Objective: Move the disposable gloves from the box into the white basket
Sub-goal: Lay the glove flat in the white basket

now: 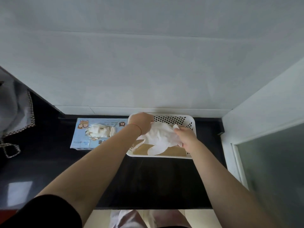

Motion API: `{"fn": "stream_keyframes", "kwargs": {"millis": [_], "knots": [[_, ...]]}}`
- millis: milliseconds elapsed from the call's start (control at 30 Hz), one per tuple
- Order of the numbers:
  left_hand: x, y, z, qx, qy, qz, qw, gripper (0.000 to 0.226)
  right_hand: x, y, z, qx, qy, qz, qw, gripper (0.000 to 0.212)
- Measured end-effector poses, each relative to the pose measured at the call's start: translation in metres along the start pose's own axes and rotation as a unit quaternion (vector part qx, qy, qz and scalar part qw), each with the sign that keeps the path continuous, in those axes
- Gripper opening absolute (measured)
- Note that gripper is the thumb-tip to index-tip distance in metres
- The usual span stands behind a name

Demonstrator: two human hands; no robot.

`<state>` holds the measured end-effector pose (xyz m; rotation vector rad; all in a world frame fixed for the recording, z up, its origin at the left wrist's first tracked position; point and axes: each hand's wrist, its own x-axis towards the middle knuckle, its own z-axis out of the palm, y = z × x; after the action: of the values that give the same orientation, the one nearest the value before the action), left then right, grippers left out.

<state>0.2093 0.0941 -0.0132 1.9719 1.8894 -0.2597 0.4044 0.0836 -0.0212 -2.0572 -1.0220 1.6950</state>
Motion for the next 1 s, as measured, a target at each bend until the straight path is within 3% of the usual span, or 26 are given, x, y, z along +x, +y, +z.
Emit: {"fn": "stream_keyframes", "kwargs": {"millis": [133,233,400,533,700,767,900,1000], "knots": [[-0.005,0.018,0.017,0.152,0.054,0.046,0.986,0.033,0.011,0.004,-0.006,-0.079,0.015,-0.004,0.997,0.025],[-0.014,0.028,0.030,0.151,0.066,0.061,0.984,0.024,0.017,0.005,-0.007,-0.092,0.013,-0.008,0.996,0.030],[-0.022,0.024,0.057,0.122,-0.077,-0.069,0.987,0.026,0.022,0.008,-0.008,-0.078,0.014,-0.029,0.996,0.034],[-0.022,0.017,0.063,0.079,-0.091,-0.107,0.987,0.025,0.025,0.008,-0.008,-0.149,0.017,-0.064,0.987,0.036],[-0.016,0.012,0.053,0.016,-0.130,-0.122,0.984,0.025,0.029,0.013,-0.005,-0.276,0.048,-0.134,0.950,0.038],[-0.013,0.013,0.049,0.043,-0.134,-0.115,0.983,0.026,0.026,0.014,-0.004,-0.325,0.070,-0.168,0.928,0.037],[-0.014,0.025,0.046,0.160,-0.035,-0.039,0.986,0.029,0.023,0.015,-0.001,-0.379,0.111,-0.237,0.887,0.049],[-0.014,0.033,0.055,0.075,-0.037,0.001,0.997,0.032,0.021,0.017,0.000,-0.436,0.102,-0.277,0.850,0.043]]}}
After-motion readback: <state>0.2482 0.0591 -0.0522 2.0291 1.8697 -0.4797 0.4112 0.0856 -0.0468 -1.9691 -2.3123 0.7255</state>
